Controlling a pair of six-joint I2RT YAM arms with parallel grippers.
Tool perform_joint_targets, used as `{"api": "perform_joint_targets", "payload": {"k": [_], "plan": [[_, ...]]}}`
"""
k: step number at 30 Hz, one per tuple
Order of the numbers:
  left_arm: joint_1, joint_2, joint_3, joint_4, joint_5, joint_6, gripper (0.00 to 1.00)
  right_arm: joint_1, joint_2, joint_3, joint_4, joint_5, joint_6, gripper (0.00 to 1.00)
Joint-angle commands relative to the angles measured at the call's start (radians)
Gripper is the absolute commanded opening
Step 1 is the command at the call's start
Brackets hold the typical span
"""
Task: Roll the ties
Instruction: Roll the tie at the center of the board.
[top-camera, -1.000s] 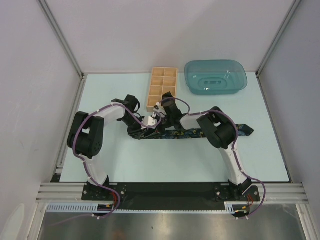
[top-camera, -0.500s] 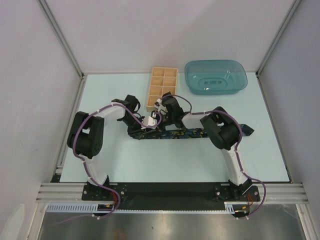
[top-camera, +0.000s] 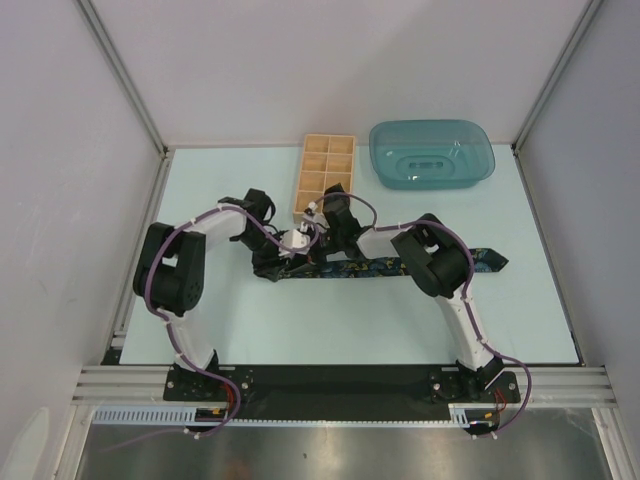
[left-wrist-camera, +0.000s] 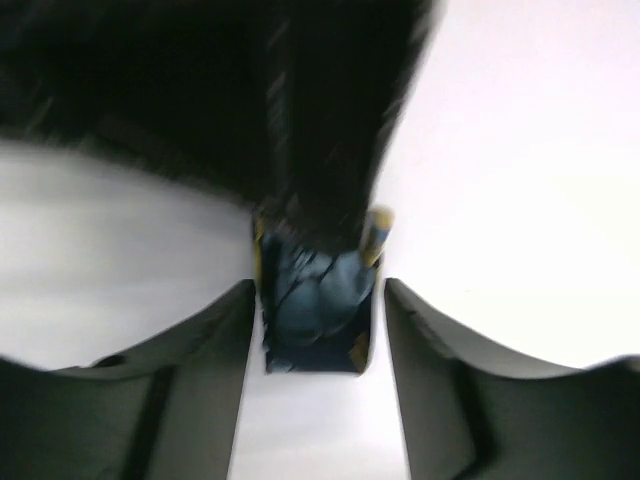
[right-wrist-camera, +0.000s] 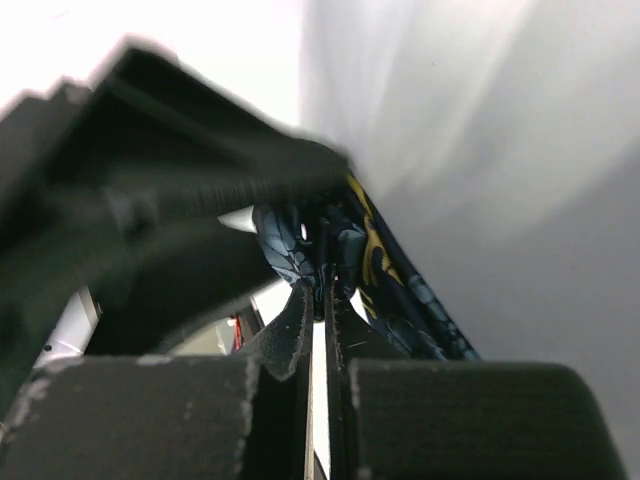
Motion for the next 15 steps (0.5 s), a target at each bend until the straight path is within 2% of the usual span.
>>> {"api": "perform_joint_targets", "payload": {"k": [1, 2, 8, 12, 15], "plan": [[0.064, -0.029, -0.004, 0.025, 0.027, -0.001, 0.64, -0.017, 0.003, 0.017, -0.064, 0.038, -0.069, 0.00], [0.086, -0.035, -0.002, 0.022, 0.036, -0.003, 0.68, -0.023, 0.003, 0.016, -0.075, 0.044, -0.076, 0.00], [0.104, -0.043, 0.001, 0.027, 0.076, -0.006, 0.74, -0.025, 0.001, 0.011, -0.130, 0.070, -0.118, 0.00], [0.092, -0.029, 0.012, 0.030, 0.107, -0.023, 0.71, -0.026, 0.003, 0.014, -0.165, 0.096, -0.139, 0.00], [0.083, -0.037, 0.013, 0.031, 0.128, -0.021, 0.64, -0.031, 0.004, 0.017, -0.187, 0.112, -0.153, 0.00]]}}
